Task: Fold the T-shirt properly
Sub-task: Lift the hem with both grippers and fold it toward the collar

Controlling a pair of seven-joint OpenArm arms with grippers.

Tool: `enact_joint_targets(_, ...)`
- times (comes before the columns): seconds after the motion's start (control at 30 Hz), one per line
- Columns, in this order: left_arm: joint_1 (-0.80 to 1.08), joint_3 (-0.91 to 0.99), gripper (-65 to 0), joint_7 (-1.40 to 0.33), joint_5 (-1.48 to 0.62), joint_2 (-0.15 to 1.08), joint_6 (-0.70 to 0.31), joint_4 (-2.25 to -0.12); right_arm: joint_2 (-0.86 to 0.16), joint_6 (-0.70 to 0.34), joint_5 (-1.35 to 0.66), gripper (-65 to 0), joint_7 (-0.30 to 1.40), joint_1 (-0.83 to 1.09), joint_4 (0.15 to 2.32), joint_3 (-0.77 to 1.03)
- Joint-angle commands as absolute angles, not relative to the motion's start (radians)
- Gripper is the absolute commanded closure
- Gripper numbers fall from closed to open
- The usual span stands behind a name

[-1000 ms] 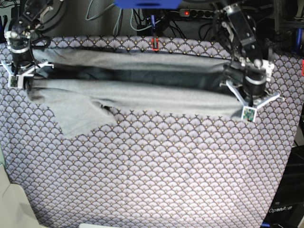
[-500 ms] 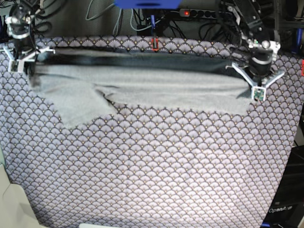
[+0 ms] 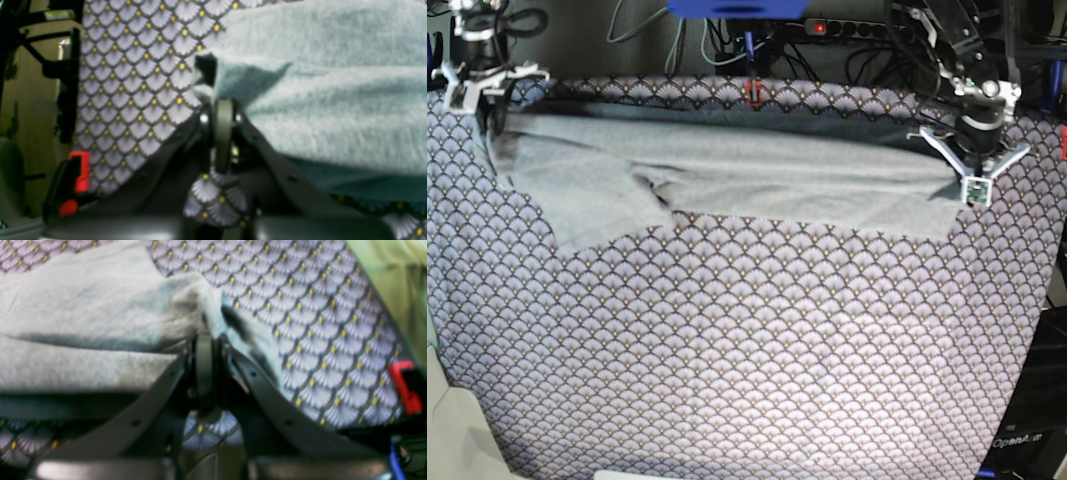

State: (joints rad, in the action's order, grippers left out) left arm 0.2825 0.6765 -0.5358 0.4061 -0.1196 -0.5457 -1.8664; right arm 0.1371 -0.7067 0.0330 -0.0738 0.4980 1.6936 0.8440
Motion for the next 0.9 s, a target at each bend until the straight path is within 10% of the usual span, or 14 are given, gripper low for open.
enact_joint_targets(0.0,0.277,0.680,0.0,-0.519,0.404,-0.111,-0.529,-1.882,0.134,-0.698,0.016,0.0,-0.130,0.506,1.702,0.852)
enact_joint_targets(0.87,0.271,0.680,0.0,-0.516,0.404,-0.107,-0.624,-1.793,0.125,-0.698,0.107,-2.6,-0.183,0.441,1.547,0.941)
